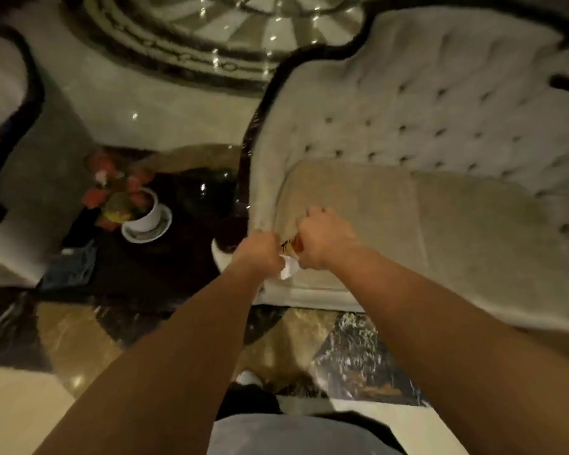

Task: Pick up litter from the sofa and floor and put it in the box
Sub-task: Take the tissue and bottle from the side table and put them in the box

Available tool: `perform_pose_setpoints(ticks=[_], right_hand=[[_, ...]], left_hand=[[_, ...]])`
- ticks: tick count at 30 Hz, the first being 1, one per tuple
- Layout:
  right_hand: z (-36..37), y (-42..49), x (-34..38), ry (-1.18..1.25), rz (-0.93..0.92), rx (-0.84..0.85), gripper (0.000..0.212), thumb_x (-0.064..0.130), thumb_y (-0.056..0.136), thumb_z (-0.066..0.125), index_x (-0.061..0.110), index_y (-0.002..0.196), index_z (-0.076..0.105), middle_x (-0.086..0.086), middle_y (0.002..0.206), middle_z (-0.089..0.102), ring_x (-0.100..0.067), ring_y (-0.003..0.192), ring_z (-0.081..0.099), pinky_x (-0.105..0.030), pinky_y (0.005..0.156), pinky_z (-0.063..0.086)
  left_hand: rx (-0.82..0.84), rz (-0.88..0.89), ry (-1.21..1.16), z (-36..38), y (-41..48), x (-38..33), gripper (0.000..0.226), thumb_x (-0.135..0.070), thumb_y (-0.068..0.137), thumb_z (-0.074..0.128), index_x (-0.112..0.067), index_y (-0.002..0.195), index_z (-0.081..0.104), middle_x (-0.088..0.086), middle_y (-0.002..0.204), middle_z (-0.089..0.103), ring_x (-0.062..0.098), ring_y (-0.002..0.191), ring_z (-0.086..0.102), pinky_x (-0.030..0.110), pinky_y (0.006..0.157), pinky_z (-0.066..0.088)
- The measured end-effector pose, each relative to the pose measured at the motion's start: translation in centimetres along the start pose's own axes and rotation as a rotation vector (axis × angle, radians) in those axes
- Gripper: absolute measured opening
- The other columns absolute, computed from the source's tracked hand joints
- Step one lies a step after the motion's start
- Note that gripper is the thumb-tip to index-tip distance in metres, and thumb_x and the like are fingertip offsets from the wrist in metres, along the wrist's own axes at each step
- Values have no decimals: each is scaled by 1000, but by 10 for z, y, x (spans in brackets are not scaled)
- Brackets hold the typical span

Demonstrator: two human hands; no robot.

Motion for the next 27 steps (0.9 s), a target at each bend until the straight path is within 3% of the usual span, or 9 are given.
perform_pose_setpoints(ticks=[5, 10, 13, 17, 21, 27], right_hand=[[2, -158, -184, 186, 366, -133, 50, 34, 73, 76, 14, 116, 60, -10, 123, 46, -32, 118, 44, -45, 93, 49], [33, -363, -347, 206, 689, -315, 47, 36, 76, 71, 15, 115, 54, -10, 120, 46, -34, 116, 41, -47, 81, 49], [55, -477, -415, 157, 863, -341, 44, 34, 78, 70, 18, 113, 49, -10, 115, 49, -34, 113, 40, -43, 73, 47], [96, -609, -488, 207, 1136, -346, 53, 24, 72, 74, 22, 118, 48, -9, 118, 48, -34, 113, 39, -43, 75, 52], [148, -704, -544, 369, 1352, -361, 63, 24, 64, 79, 23, 120, 48, -9, 118, 50, -32, 113, 41, -41, 79, 50], [221, -758, -633, 580, 1503, -355, 72, 34, 61, 84, 21, 122, 47, -11, 124, 51, -33, 113, 46, -41, 87, 47]], left_hand=[[53, 313, 101, 55, -41, -232, 20, -18, 84, 60, -11, 103, 61, 16, 108, 63, 32, 98, 59, 35, 76, 49], [72, 755, 341, 165, -157, -461, 20, -19, 79, 59, -19, 98, 62, 10, 104, 61, 31, 95, 60, 36, 74, 49], [141, 974, 386, 233, -239, -561, 14, -23, 78, 61, -24, 91, 57, 8, 103, 55, 30, 93, 57, 39, 75, 49], [227, 1188, 445, 301, -322, -656, 12, -23, 76, 60, -24, 77, 48, 5, 93, 49, 31, 87, 55, 39, 69, 46], [272, 1283, 497, 353, -358, -730, 14, -22, 76, 60, -26, 76, 46, 3, 94, 47, 26, 84, 53, 37, 66, 44], [362, 1339, 623, 433, -352, -816, 18, -22, 80, 62, -26, 86, 46, 1, 96, 46, 21, 82, 49, 34, 67, 42]])
Point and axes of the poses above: each hand's wrist, its own y-axis towards the middle knuckle, its own z-axis out of the palm, x = y × z, the point moved 9 cm from there along y, towards the middle knuckle
